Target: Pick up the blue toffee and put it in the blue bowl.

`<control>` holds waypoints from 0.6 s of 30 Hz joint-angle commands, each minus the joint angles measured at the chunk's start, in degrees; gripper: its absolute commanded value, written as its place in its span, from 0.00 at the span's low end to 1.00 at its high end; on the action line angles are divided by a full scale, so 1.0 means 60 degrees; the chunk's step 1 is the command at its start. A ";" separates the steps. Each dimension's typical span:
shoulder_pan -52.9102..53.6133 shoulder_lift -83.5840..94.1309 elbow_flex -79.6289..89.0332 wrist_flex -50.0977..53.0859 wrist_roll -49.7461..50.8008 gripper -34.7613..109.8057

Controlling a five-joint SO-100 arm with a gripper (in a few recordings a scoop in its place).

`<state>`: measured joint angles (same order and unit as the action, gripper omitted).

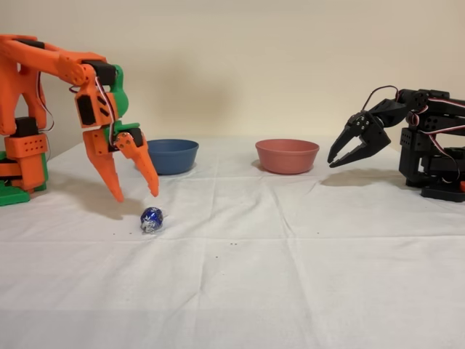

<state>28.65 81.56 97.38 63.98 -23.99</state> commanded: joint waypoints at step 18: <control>-0.0073 -0.1729 -0.2607 0.0542 0.0820 0.51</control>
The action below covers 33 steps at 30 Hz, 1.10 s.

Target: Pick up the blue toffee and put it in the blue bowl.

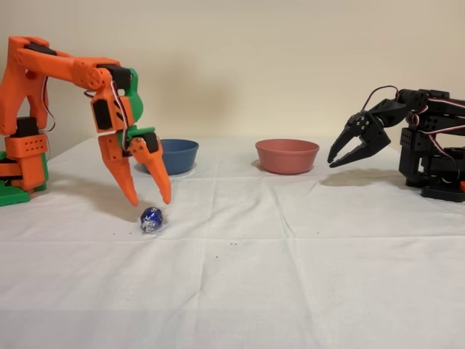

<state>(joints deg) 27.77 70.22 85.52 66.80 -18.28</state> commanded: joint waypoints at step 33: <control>0.0044 -0.1289 -0.1172 -0.0220 -0.0630 0.39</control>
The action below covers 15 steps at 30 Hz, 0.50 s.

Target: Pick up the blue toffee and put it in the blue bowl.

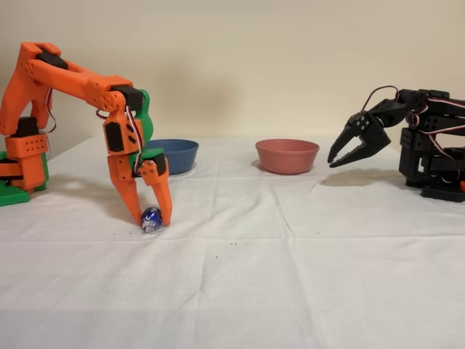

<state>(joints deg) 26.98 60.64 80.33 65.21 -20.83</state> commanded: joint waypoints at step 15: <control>0.0205 0.1377 0.0308 0.0044 -0.0674 0.36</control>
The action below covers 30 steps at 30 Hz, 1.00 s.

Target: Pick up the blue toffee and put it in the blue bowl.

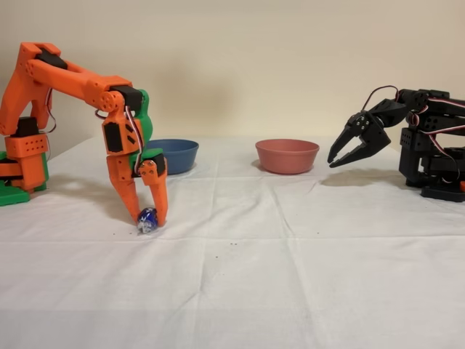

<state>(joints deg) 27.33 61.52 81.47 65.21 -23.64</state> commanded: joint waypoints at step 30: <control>-0.5127 0.6284 0.0352 0.2593 0.0996 0.36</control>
<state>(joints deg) 1.23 92.37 88.07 78.93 -18.54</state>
